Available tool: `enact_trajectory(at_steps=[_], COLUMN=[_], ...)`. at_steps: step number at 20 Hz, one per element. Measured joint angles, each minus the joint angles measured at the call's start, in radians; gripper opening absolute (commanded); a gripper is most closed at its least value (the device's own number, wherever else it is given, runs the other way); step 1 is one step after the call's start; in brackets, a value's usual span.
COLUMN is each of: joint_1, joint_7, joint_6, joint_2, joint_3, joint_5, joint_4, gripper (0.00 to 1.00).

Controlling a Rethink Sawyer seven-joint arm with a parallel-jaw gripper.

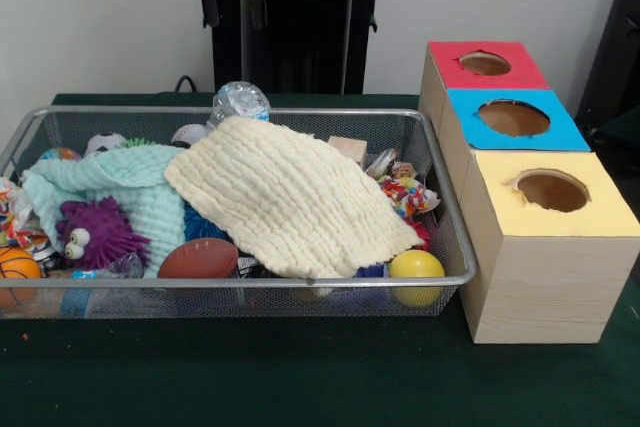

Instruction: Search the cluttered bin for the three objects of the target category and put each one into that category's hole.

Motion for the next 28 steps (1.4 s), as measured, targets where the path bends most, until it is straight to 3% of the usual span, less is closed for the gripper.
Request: enact_trajectory(at_steps=[13,28], joint_1=[0.002,0.035], joint_7=[0.000,0.000], joint_6=[-0.008,-0.045], joint_2=[0.040,0.067], joint_3=[0.000,0.000], joint_5=[-0.095,-0.103], joint_4=[0.001,0.001], gripper=[1.00,1.00])
